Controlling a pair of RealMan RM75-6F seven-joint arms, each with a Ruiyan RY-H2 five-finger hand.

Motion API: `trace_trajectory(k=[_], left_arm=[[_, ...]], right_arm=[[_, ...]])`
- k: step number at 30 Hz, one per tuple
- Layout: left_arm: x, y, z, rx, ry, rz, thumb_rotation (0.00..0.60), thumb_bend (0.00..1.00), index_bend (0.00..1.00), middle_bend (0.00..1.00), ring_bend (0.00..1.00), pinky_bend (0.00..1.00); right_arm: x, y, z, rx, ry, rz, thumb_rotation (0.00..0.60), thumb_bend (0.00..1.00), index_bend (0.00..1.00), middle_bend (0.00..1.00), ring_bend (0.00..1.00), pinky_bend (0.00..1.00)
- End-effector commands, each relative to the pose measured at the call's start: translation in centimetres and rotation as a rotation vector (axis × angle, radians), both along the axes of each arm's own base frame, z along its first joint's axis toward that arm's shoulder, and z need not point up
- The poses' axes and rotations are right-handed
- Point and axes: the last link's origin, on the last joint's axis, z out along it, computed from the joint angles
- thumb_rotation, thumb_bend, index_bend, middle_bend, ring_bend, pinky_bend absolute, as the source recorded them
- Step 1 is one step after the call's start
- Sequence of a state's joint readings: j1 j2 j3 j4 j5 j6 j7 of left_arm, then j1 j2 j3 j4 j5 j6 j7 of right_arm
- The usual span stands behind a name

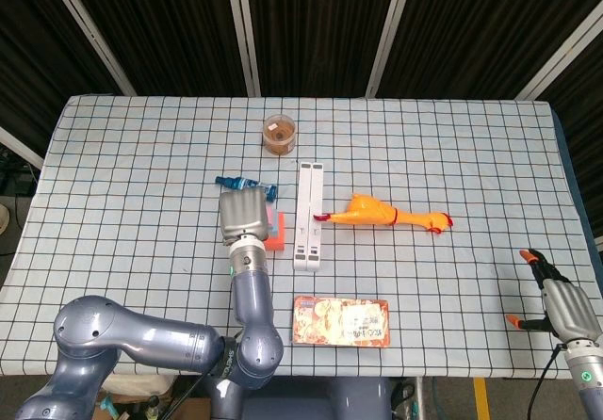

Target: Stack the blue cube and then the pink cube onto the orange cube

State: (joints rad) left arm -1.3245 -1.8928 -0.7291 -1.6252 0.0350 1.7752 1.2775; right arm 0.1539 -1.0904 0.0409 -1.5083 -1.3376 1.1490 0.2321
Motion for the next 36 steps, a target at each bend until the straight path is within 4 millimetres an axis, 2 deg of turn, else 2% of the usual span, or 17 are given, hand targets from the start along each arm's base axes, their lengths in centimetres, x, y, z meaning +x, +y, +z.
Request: trace_trajectory(k=[1,36], left_arm=[[0.00,-0.01,0.01,0.001,-0.001,0.000,0.600,0.42,0.48,0.95,0.77,0.78],[-0.41,0.17,-0.14,0.007,0.009,0.022,0.600,0.42,0.47,0.95,0.77,0.78]], right_arm=[[0.02,0.02,0.00,0.000,0.001,0.001,0.600,0.04,0.07,0.05,0.15,0.25],[0.03,0.01,-0.18,0.008,0.004,0.000,0.600,0.04,0.07,0.05,0.15,0.25]])
